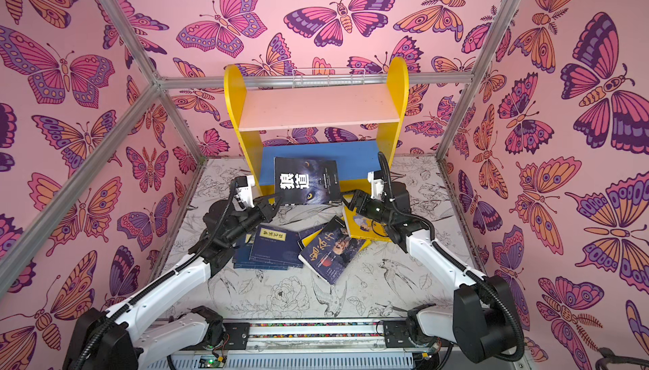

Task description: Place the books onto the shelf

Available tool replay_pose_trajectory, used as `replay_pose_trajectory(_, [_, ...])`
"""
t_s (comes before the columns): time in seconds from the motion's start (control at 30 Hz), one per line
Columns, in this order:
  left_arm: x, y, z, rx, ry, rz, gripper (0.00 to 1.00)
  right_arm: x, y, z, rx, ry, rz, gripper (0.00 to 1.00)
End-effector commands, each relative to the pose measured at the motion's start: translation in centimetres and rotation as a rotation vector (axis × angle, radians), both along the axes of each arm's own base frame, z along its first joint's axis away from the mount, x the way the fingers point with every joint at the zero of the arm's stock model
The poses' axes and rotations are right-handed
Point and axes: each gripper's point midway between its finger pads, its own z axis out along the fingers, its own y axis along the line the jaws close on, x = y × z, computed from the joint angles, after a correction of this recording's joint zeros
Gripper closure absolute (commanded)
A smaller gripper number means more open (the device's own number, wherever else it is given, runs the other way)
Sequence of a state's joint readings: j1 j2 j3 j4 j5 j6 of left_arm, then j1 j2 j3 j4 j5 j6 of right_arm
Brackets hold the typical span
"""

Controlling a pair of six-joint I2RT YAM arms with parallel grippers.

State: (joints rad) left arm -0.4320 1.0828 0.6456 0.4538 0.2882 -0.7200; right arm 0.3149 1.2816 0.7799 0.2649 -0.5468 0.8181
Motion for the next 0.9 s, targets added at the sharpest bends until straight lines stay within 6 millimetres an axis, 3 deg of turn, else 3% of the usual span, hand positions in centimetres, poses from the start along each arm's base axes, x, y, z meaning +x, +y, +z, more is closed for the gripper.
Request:
replay_pose_trajectory(0.0, [-0.2,0.0,3.9,-0.086,-0.111,-0.01,1.0,-0.1,1.3,3.0,0.142,-0.043,0.055,0.21])
replay_pose_trajectory(0.1, [-0.2,0.0,3.9,-0.095,-0.112,-0.012,1.0,0.1,1.5,3.5,0.173,-0.043,0.053,0.22])
replay_pose_trajectory(0.37, [0.6,0.1,4.1,-0.12,-0.134,0.013,1.0,-0.8,4.8,3.6,0.212,-0.026,0.11,0.32])
replay_pose_trajectory(0.6, [0.9,-0.2,3.0,-0.107,-0.109,0.005,1.0,0.5,3.9,5.5,0.241,-0.084,0.002,0.65])
replay_pose_trajectory(0.77, [0.7,-0.1,1.5,-0.094,-0.063,0.007,1.0,1.1,3.9,6.1,0.224,-0.102,-0.009,0.96])
replay_pose_trajectory(0.87, [0.6,0.3,0.7,-0.079,-0.029,0.03,0.96,1.4,4.1,6.1,0.222,-0.102,-0.009,1.0])
